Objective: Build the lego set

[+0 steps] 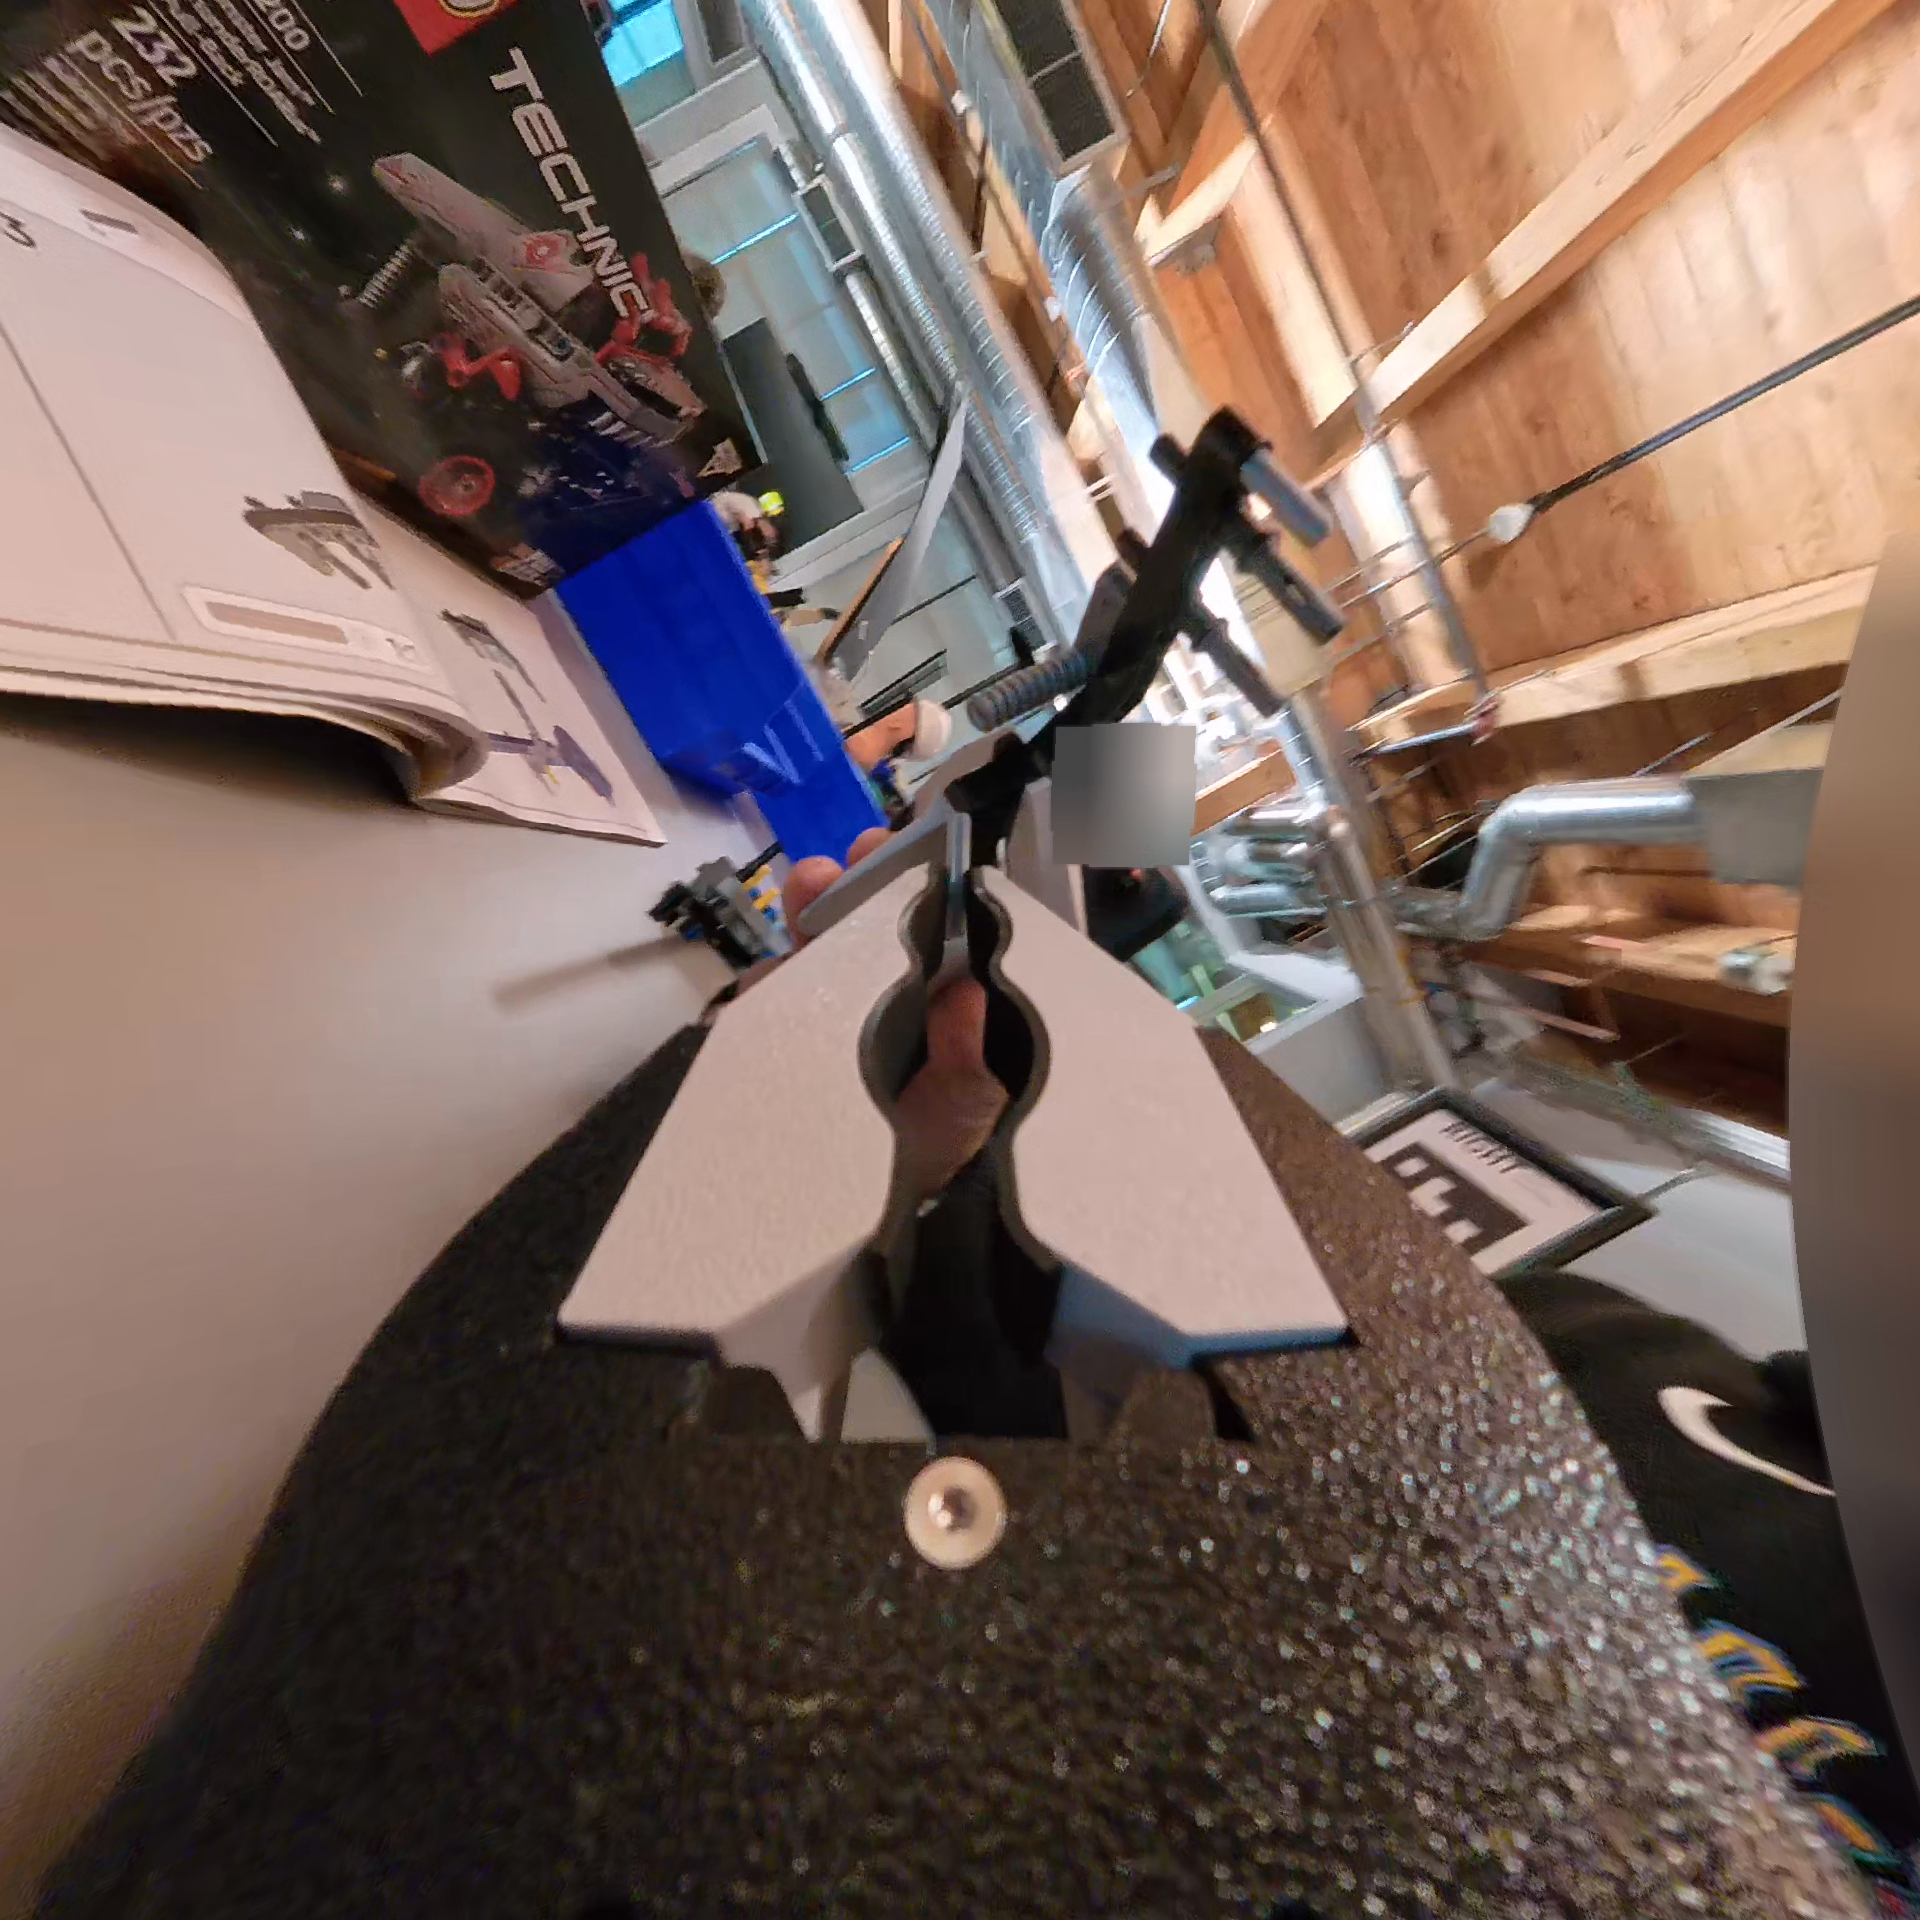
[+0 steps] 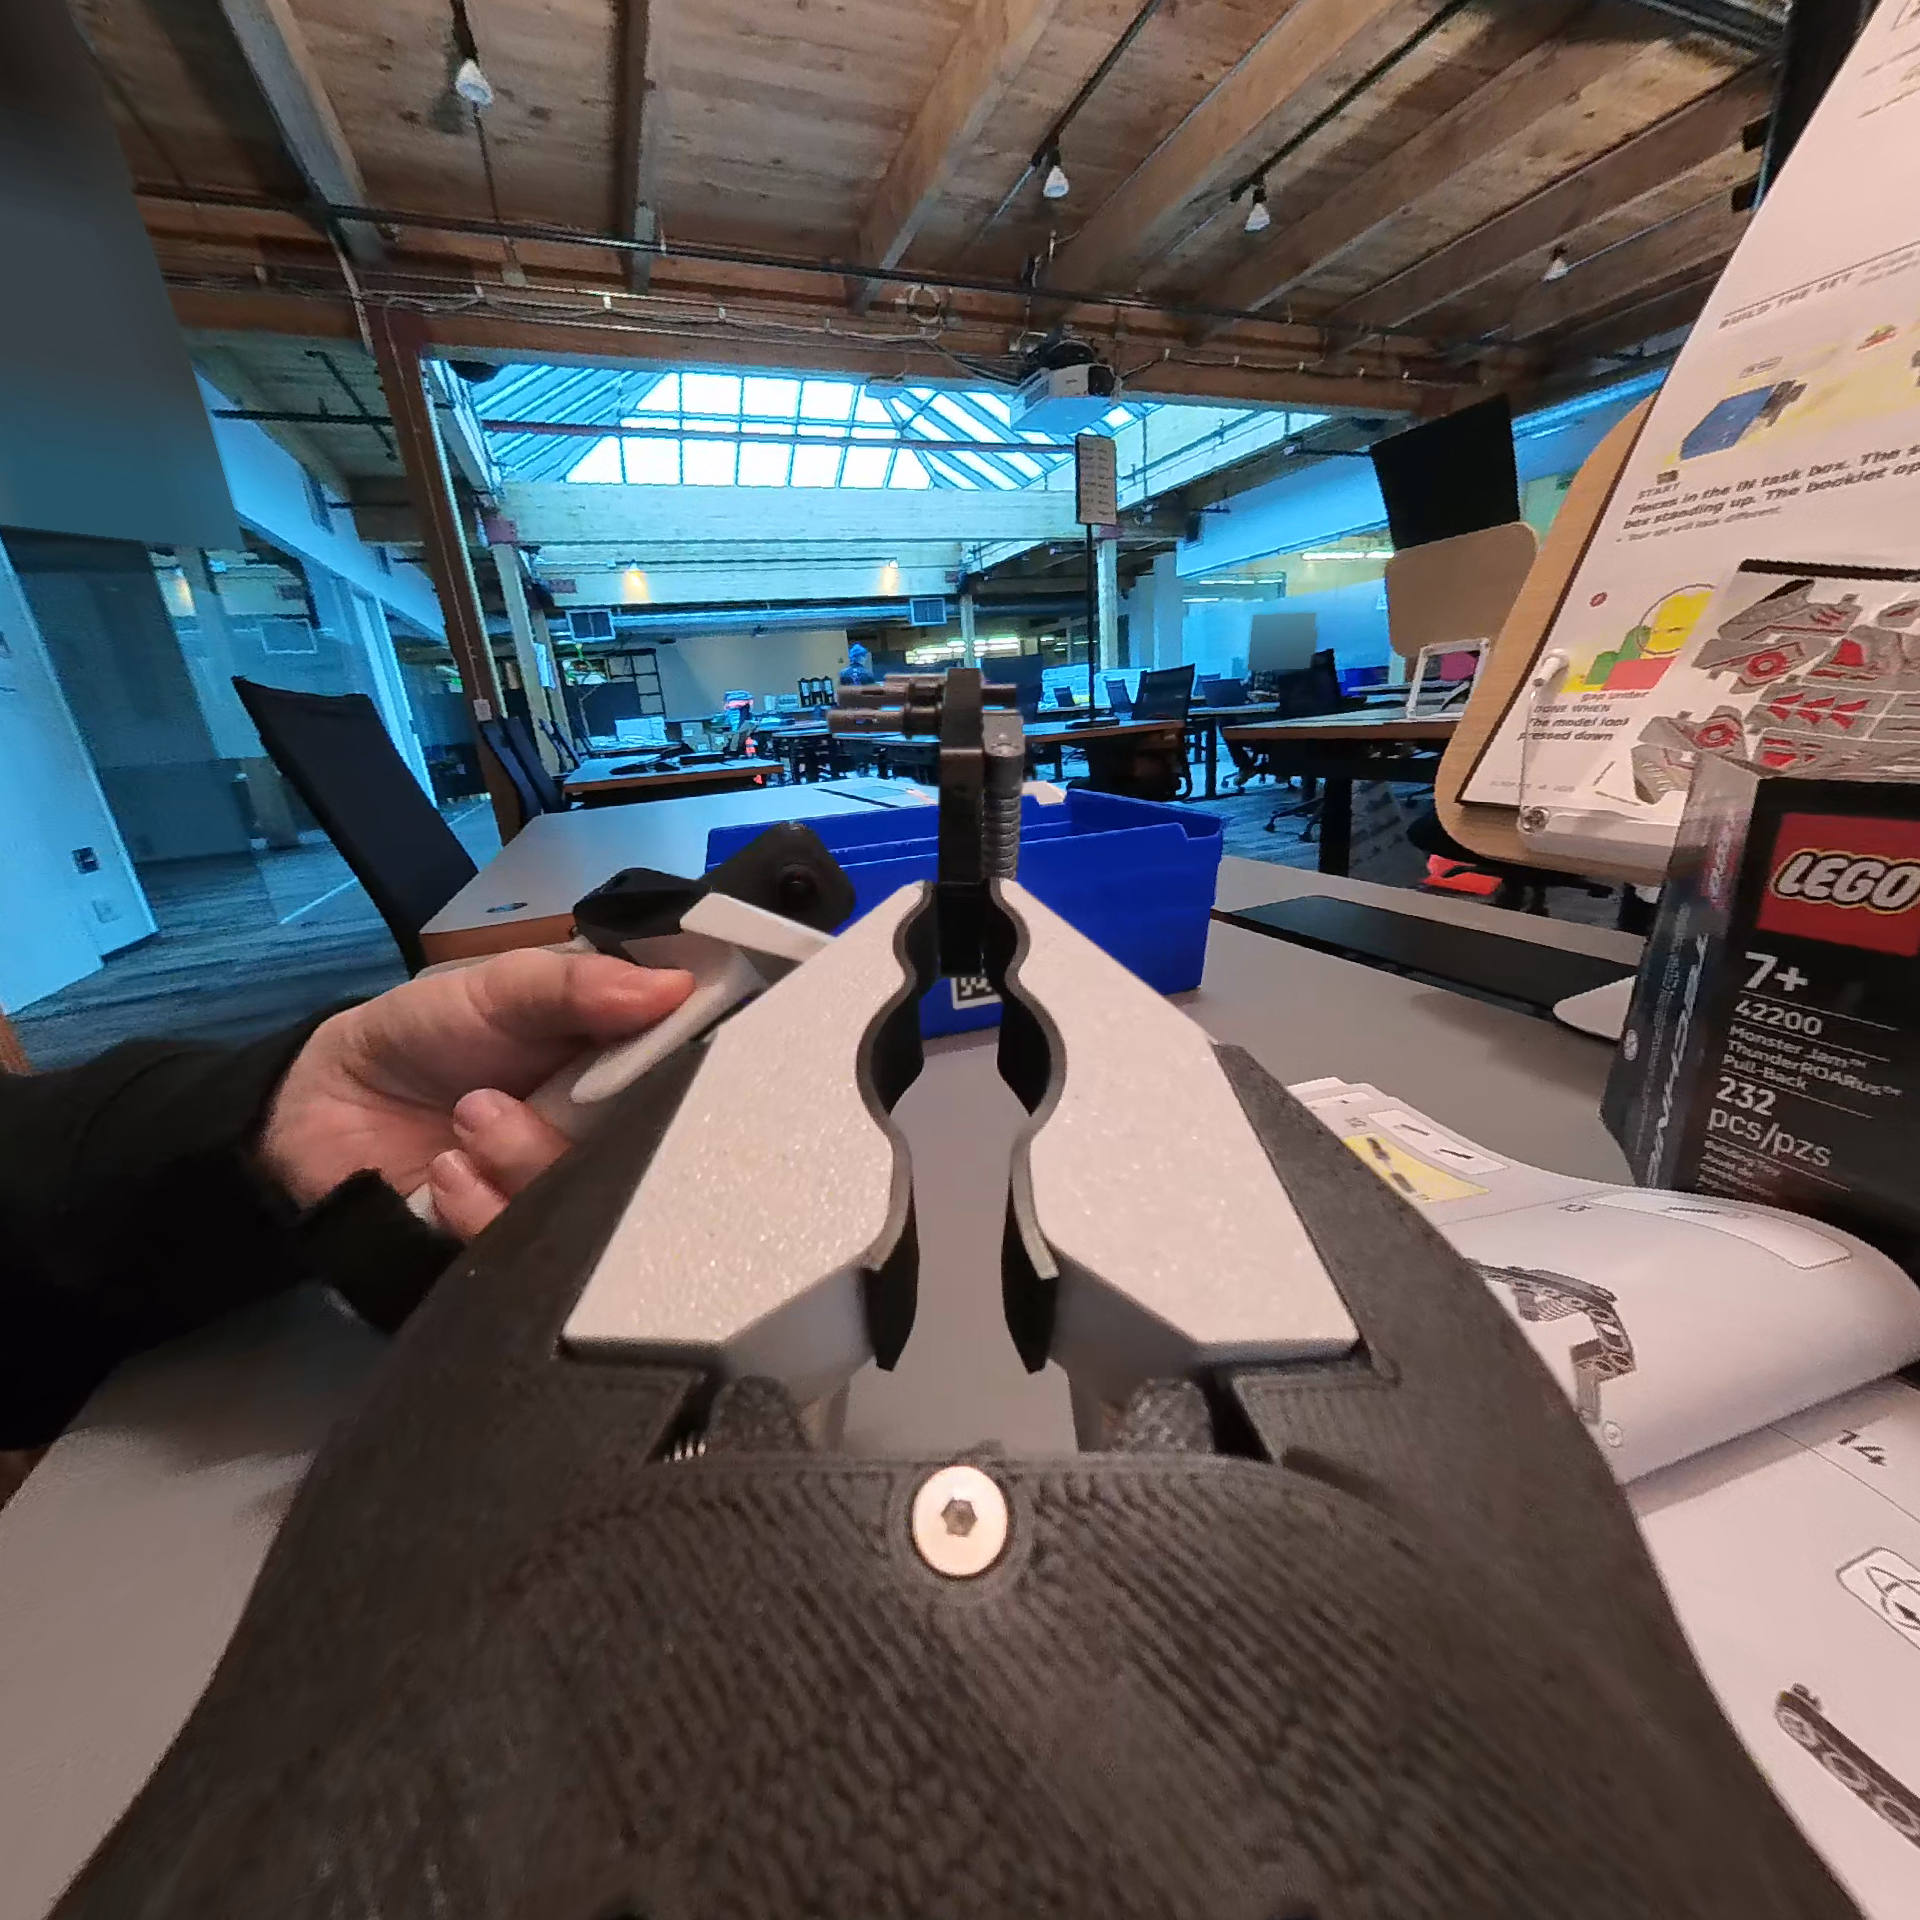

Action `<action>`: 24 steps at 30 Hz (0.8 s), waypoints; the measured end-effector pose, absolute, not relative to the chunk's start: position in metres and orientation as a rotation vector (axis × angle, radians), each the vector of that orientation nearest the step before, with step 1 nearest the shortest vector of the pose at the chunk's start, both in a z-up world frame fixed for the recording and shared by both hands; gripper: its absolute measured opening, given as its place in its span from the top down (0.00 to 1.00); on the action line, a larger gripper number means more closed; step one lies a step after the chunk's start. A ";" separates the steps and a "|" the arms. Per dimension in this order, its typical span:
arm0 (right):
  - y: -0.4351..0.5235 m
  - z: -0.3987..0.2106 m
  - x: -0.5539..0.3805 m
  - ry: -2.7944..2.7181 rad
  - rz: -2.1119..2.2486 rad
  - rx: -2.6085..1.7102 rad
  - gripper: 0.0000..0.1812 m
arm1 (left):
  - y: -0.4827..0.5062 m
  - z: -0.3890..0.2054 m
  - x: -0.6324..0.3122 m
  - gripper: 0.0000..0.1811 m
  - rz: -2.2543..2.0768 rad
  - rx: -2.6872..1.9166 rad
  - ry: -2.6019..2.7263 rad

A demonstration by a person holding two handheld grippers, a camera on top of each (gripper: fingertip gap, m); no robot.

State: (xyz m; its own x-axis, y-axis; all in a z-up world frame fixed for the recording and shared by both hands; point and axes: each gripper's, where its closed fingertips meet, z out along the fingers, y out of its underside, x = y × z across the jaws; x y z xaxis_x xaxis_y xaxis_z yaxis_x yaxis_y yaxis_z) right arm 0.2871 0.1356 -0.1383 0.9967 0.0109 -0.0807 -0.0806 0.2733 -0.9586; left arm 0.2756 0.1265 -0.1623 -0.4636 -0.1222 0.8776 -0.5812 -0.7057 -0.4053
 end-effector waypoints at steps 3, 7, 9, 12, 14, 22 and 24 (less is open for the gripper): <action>0.139 -0.141 0.284 0.056 0.059 -1.313 0.97 | 0.128 -0.167 0.278 0.99 2.259 1.484 -1.144; 0.140 -0.144 0.294 0.155 0.057 -1.321 0.97 | 0.134 -0.179 0.281 0.99 2.306 1.639 -1.770; 0.139 -0.146 0.301 0.214 0.076 -1.323 0.97 | 0.141 -0.180 0.283 0.99 2.277 1.712 -2.232; 0.140 -0.151 0.303 0.238 0.062 -1.353 0.97 | 0.146 -0.176 0.283 0.99 2.203 1.730 -2.692; 0.144 -0.155 0.300 0.251 0.084 -1.377 0.97 | 0.149 -0.177 0.284 1.00 2.070 1.687 -3.053; 0.146 -0.156 0.301 0.372 0.253 -1.365 0.97 | 0.151 -0.184 0.284 0.99 0.628 0.768 -4.440; 0.146 -0.156 0.299 0.363 0.253 -1.370 0.97 | 0.142 -0.187 0.284 0.99 0.962 0.902 -4.285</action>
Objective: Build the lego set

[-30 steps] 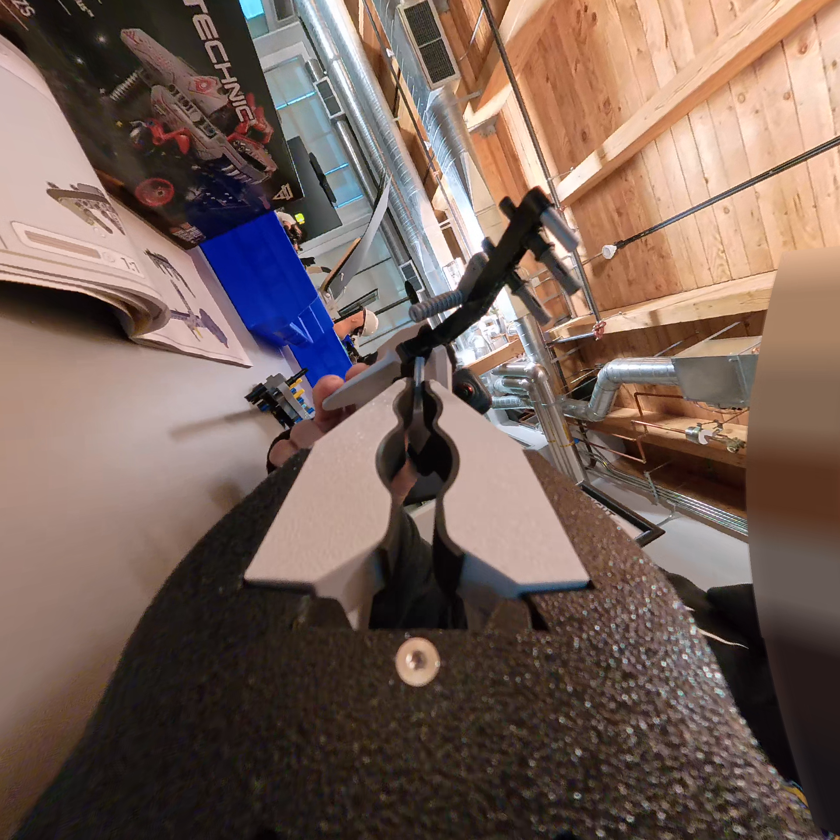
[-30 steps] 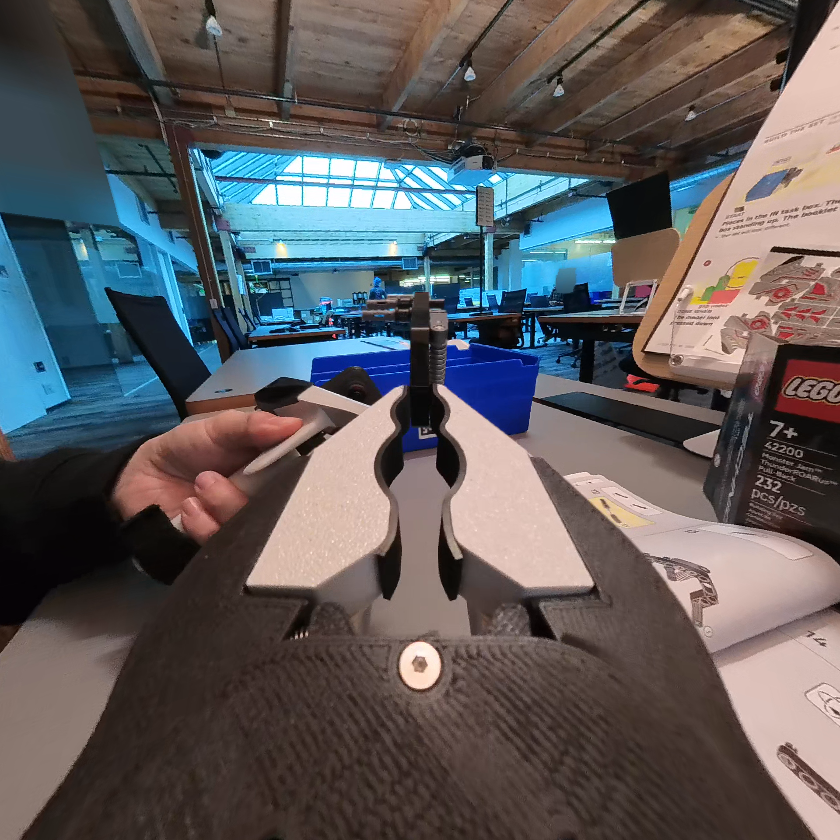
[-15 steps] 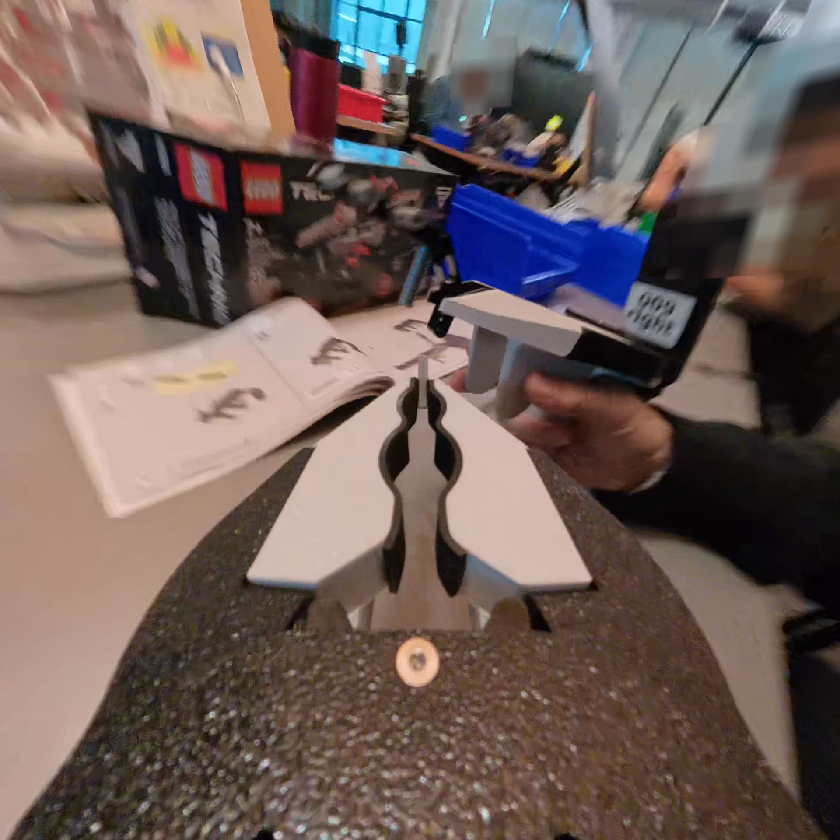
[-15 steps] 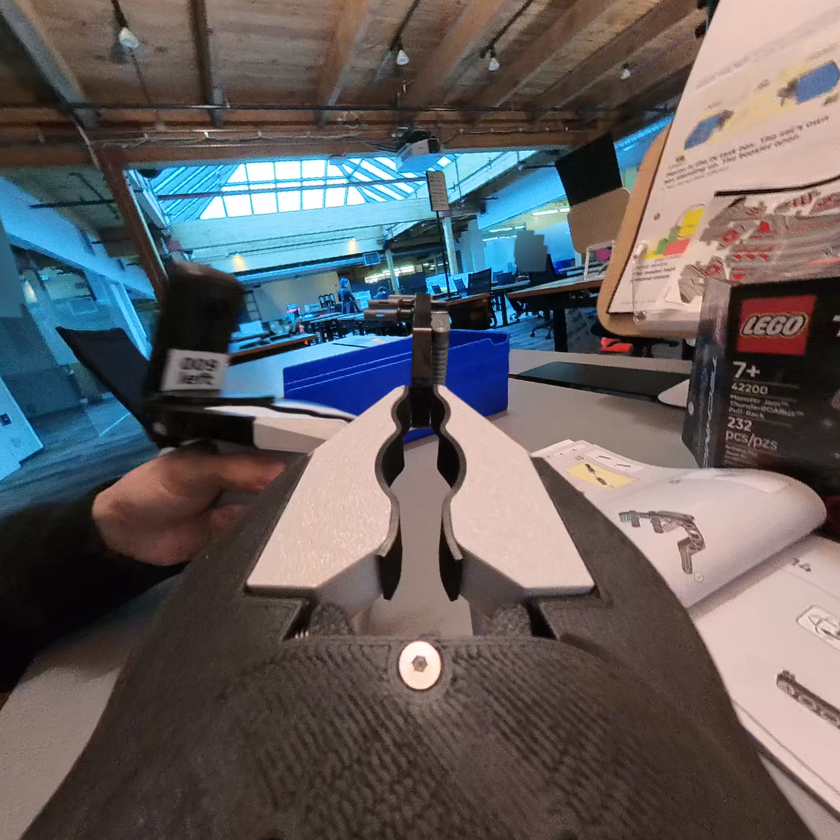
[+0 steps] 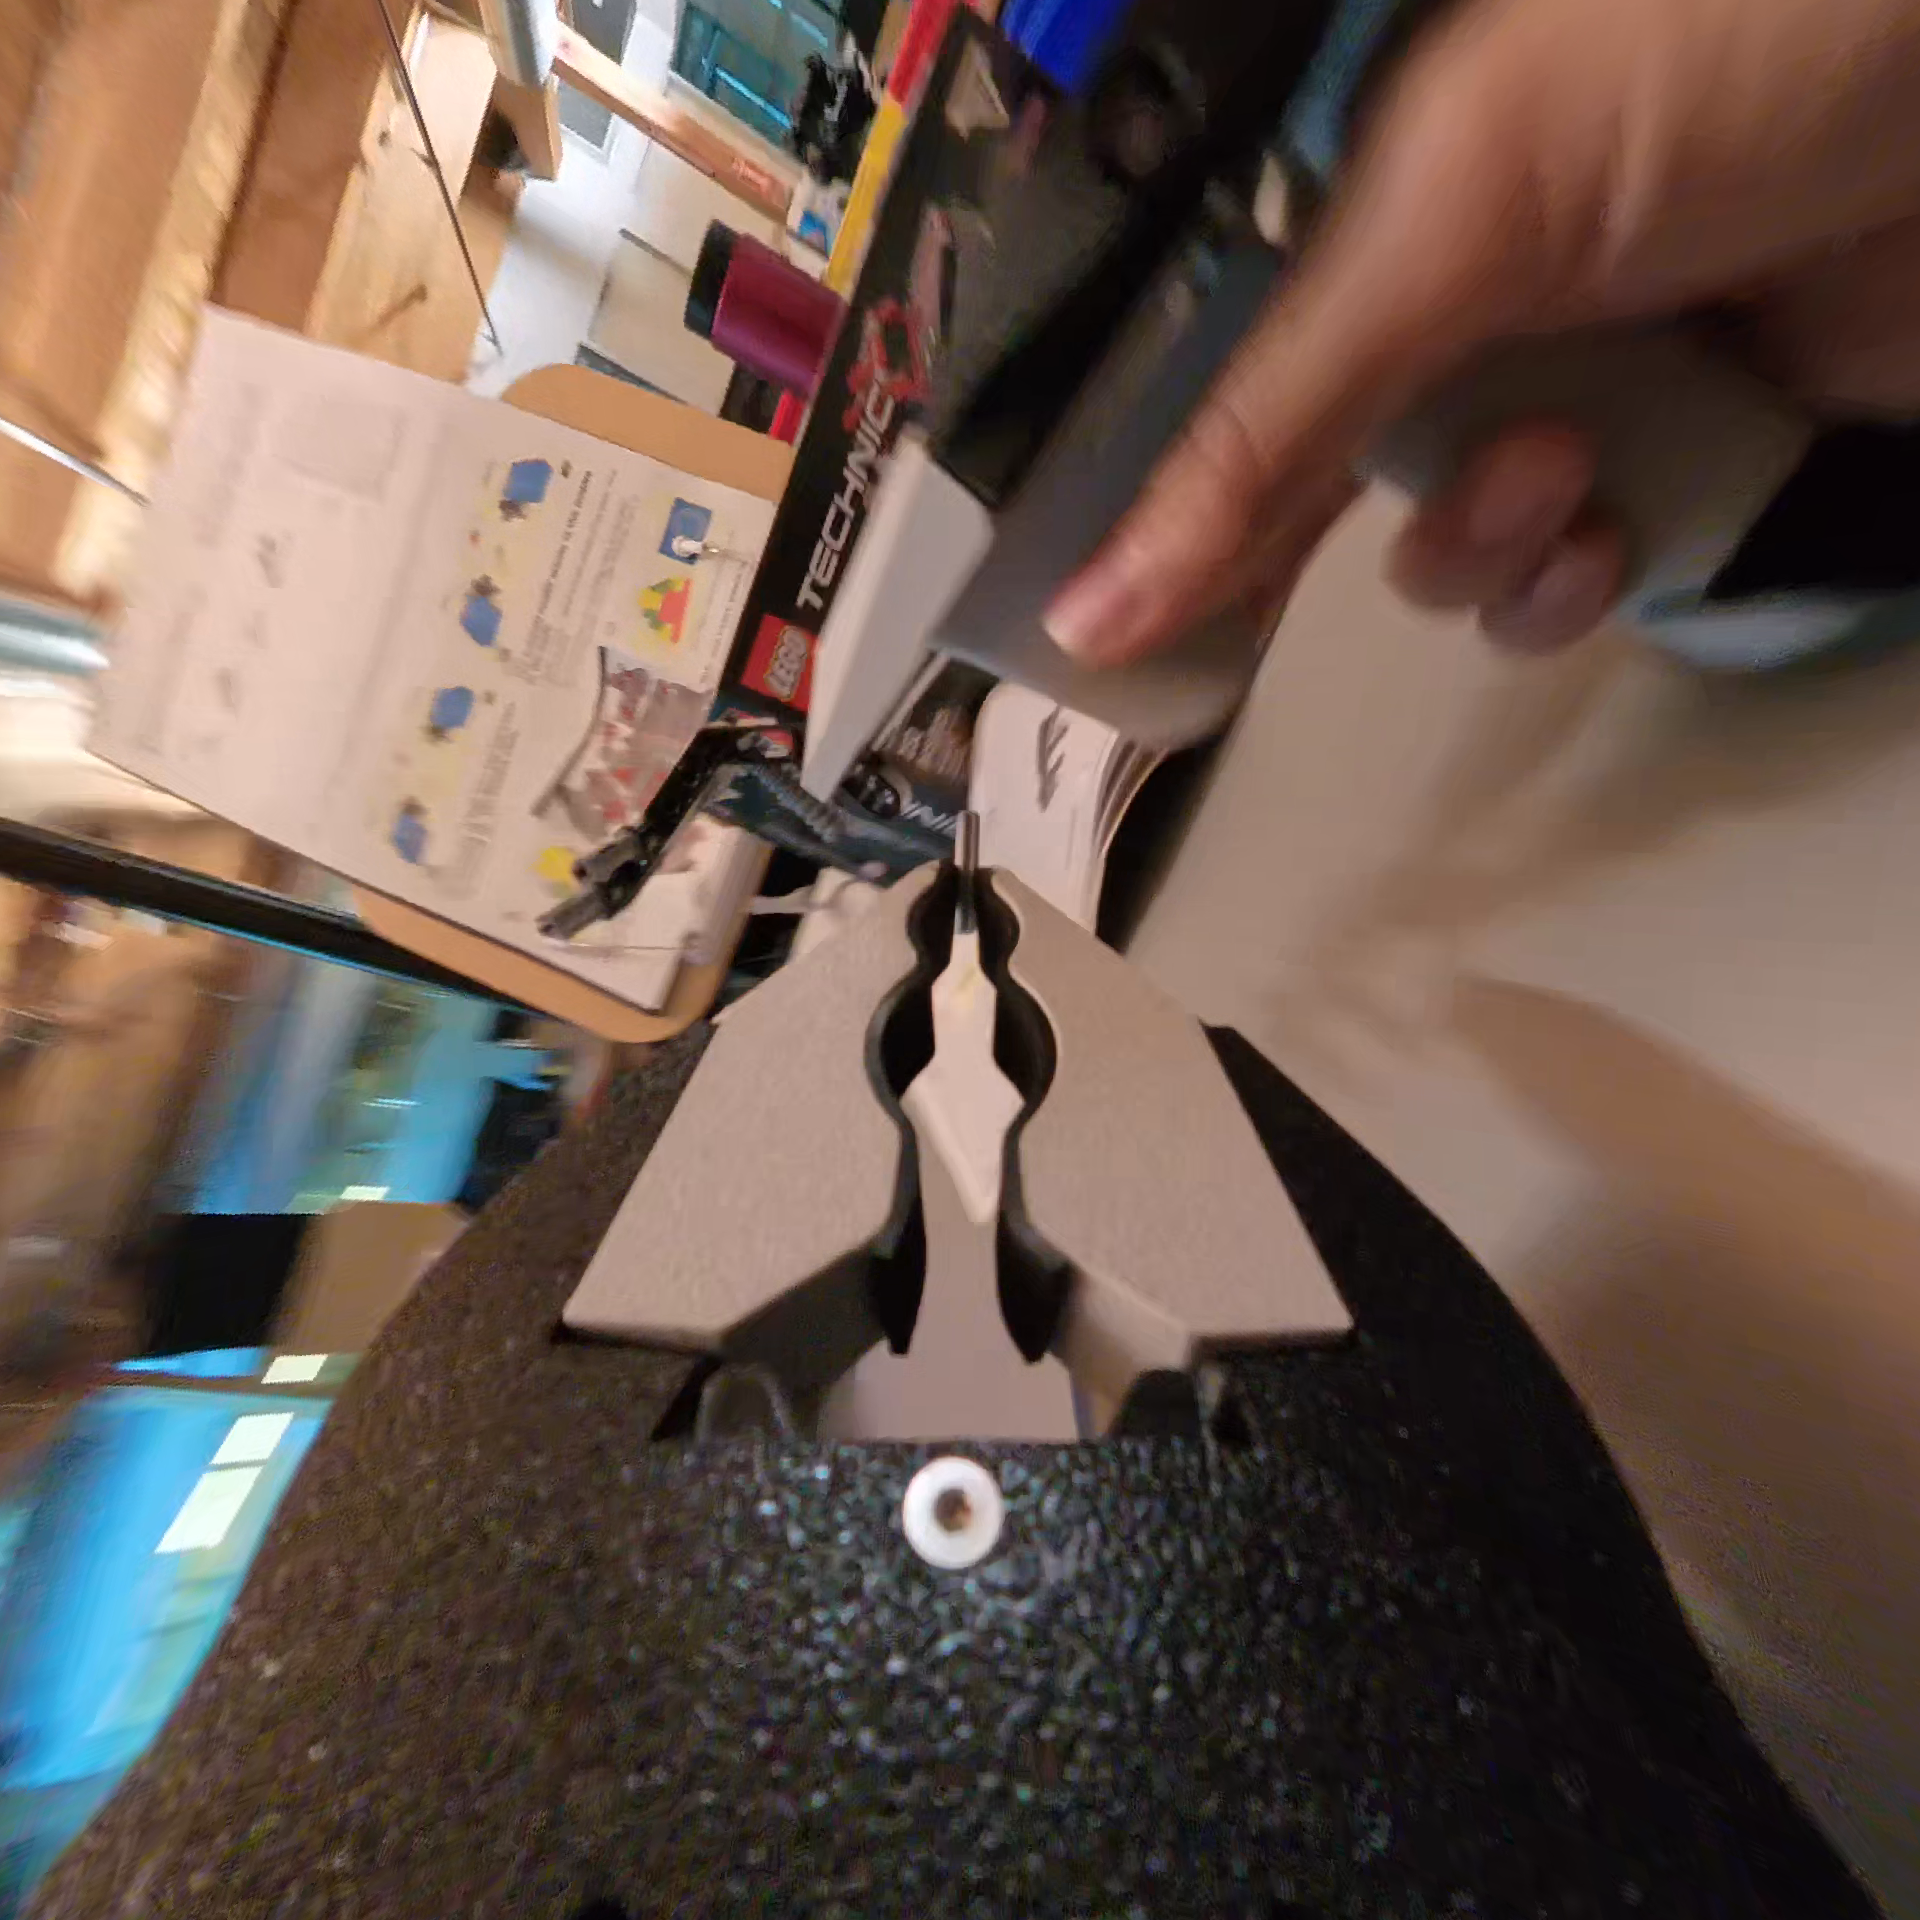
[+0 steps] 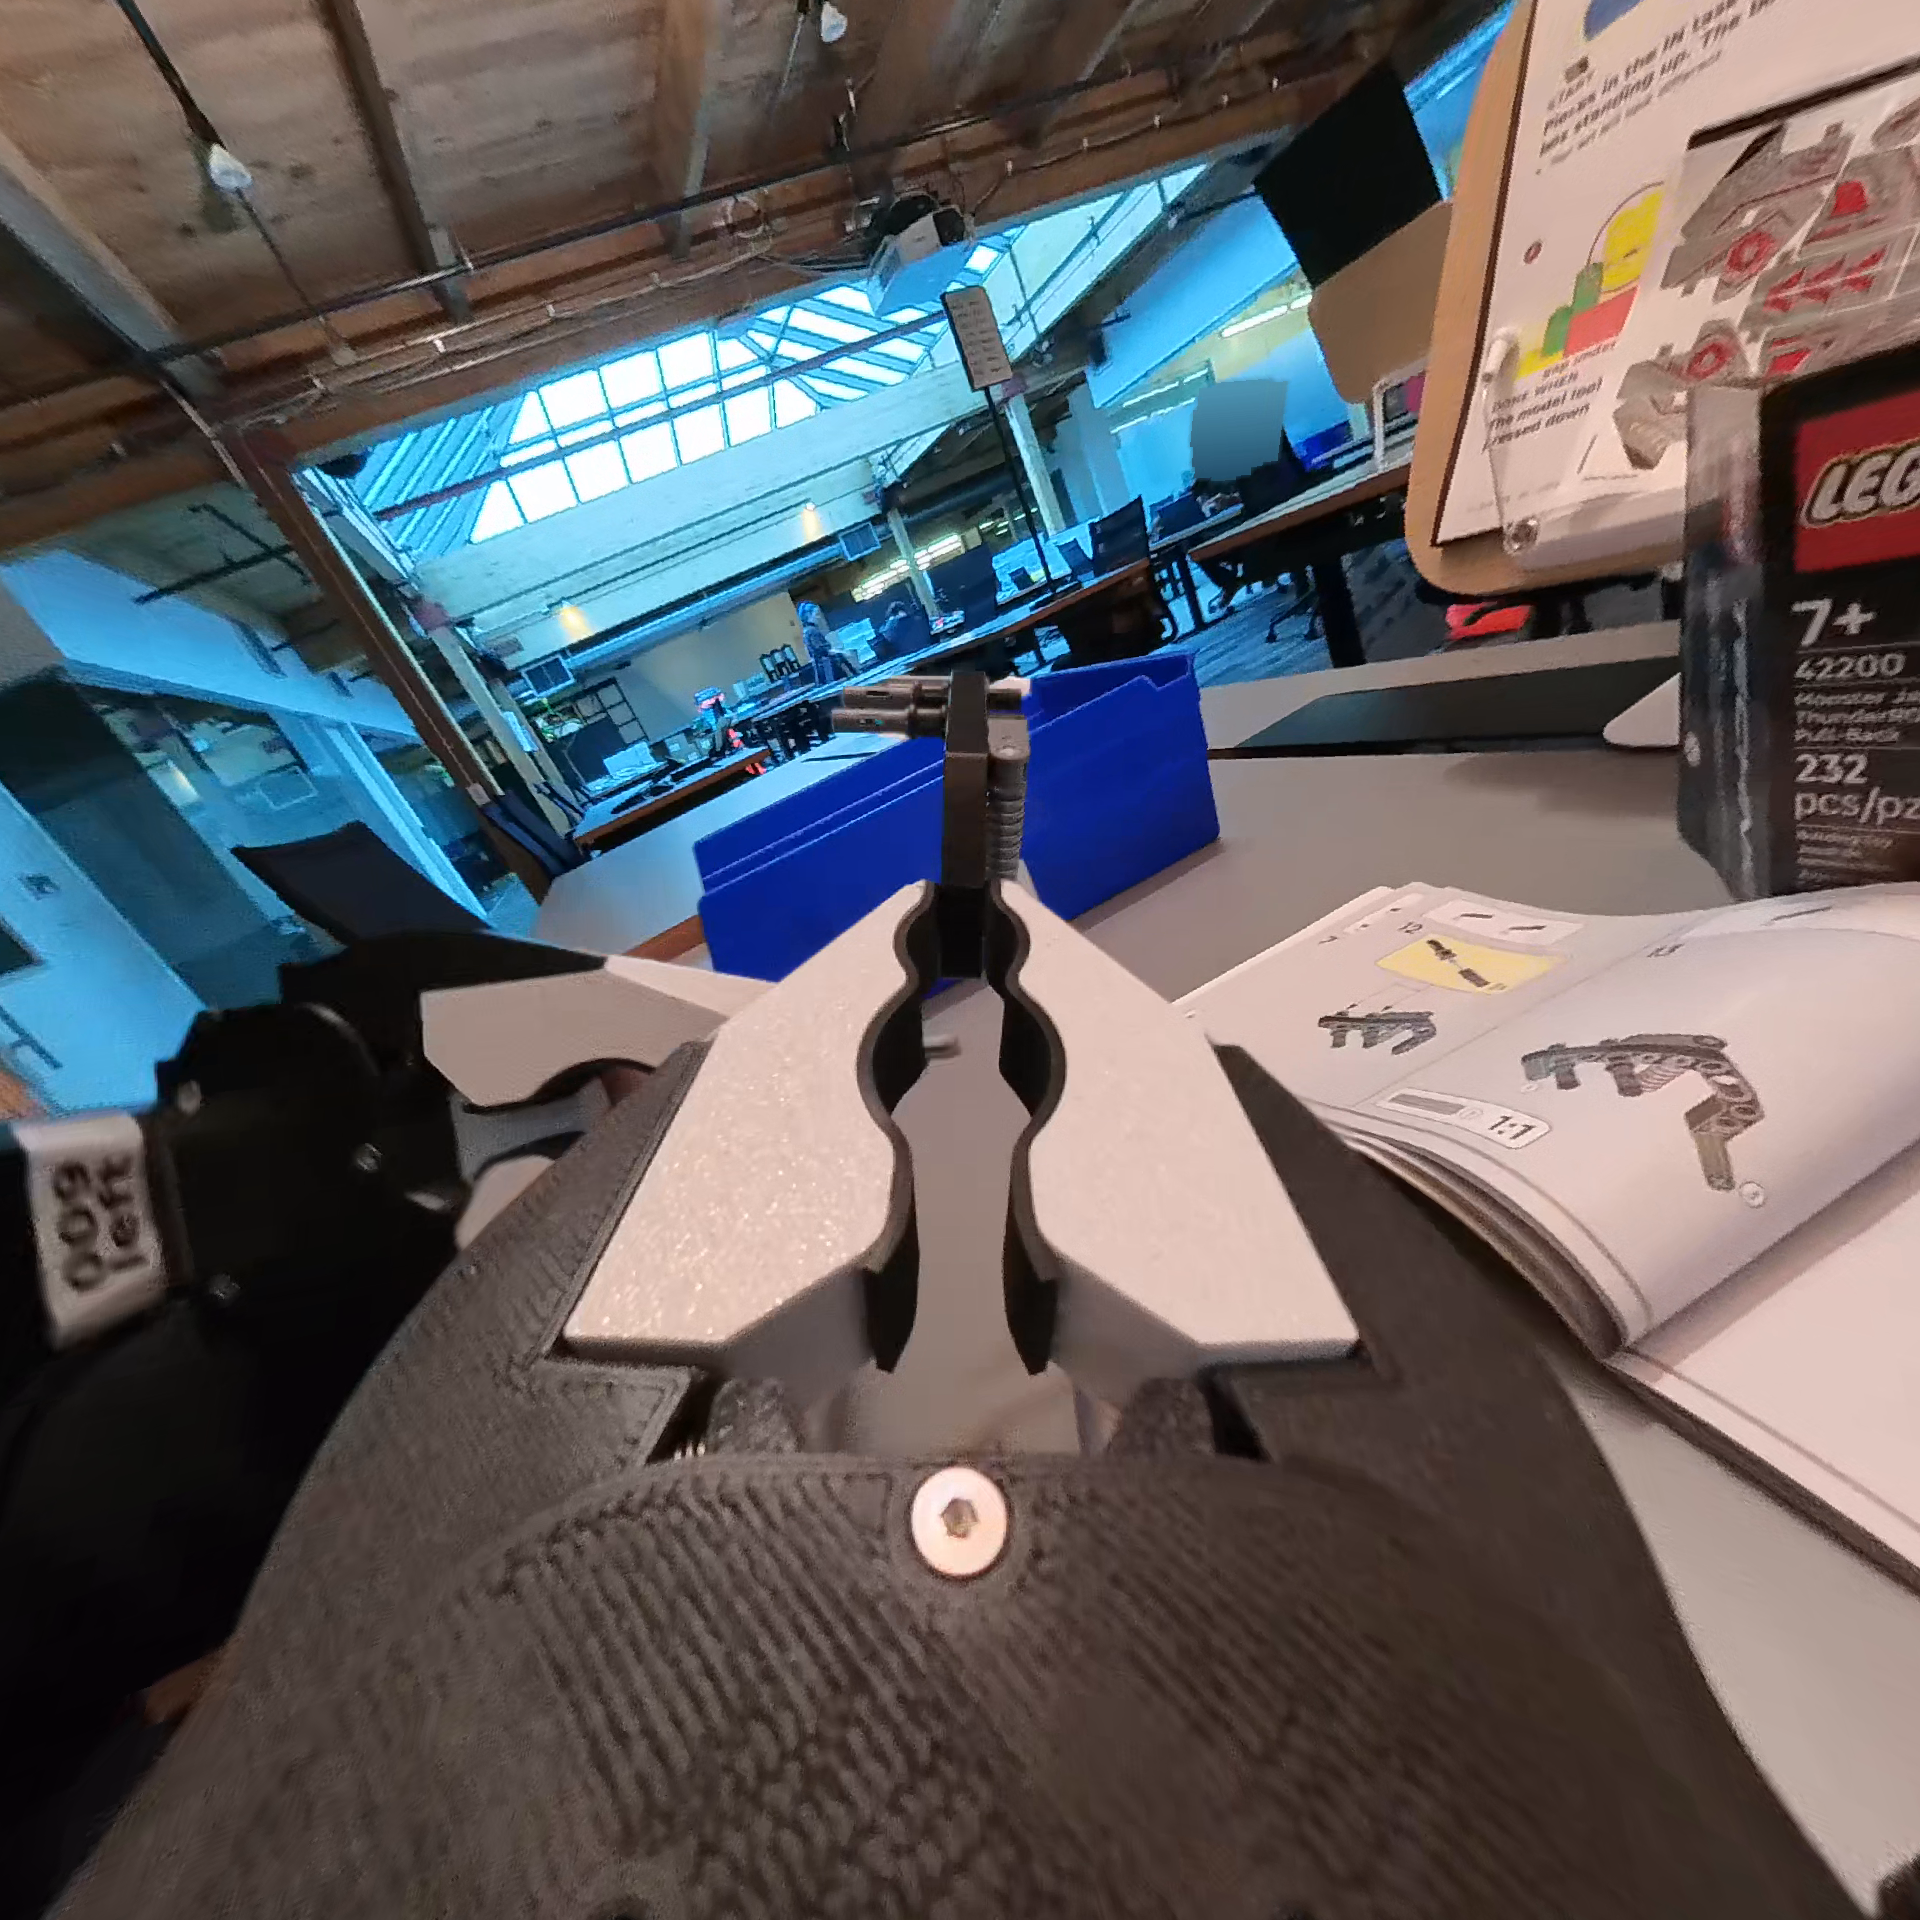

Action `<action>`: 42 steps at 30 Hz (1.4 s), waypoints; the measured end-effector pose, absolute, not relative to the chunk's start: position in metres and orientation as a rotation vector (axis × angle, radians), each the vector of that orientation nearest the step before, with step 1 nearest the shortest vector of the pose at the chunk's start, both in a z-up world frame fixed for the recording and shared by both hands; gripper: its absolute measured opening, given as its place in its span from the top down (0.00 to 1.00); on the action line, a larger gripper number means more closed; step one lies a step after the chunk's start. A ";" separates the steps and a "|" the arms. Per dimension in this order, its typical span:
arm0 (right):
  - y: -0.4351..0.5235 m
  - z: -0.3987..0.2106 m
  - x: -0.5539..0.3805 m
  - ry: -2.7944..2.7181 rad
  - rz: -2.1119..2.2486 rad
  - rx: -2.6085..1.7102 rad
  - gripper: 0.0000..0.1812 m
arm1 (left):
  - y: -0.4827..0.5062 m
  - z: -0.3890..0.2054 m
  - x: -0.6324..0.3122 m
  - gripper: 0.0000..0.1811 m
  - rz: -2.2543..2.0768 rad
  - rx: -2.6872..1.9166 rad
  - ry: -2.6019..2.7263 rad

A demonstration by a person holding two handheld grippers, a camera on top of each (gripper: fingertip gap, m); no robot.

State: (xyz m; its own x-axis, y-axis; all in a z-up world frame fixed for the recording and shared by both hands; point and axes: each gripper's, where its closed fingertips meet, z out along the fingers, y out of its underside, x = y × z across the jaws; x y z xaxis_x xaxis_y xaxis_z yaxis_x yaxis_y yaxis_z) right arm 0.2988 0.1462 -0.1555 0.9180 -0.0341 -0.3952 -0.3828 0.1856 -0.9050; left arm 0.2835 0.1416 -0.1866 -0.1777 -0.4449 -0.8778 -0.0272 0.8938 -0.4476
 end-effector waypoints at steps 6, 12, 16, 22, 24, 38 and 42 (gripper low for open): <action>0.145 -0.149 0.290 0.242 0.176 -1.354 0.97 | 0.124 -0.167 0.277 0.99 -1.482 -1.041 1.717; 0.141 -0.143 0.288 0.217 0.201 -1.302 0.97 | 0.133 -0.156 0.273 0.99 -2.170 -1.403 1.537; 0.138 -0.138 0.290 0.205 0.200 -1.260 0.97 | 0.131 -0.158 0.272 0.99 -2.381 -1.520 1.473; 0.139 -0.135 0.283 0.137 0.180 -1.236 0.97 | 0.128 -0.156 0.271 0.98 -2.605 -1.612 1.368; 0.138 -0.135 0.283 0.125 0.187 -1.227 0.97 | 0.128 -0.156 0.271 0.99 -2.674 -1.646 1.318; 0.125 -0.128 0.276 -0.157 -0.100 -1.279 0.96 | 0.115 -0.140 0.266 0.99 -3.075 -1.775 0.961; 0.129 -0.132 0.277 -0.146 -0.128 -1.302 0.97 | 0.113 -0.149 0.268 0.99 -2.933 -1.784 1.076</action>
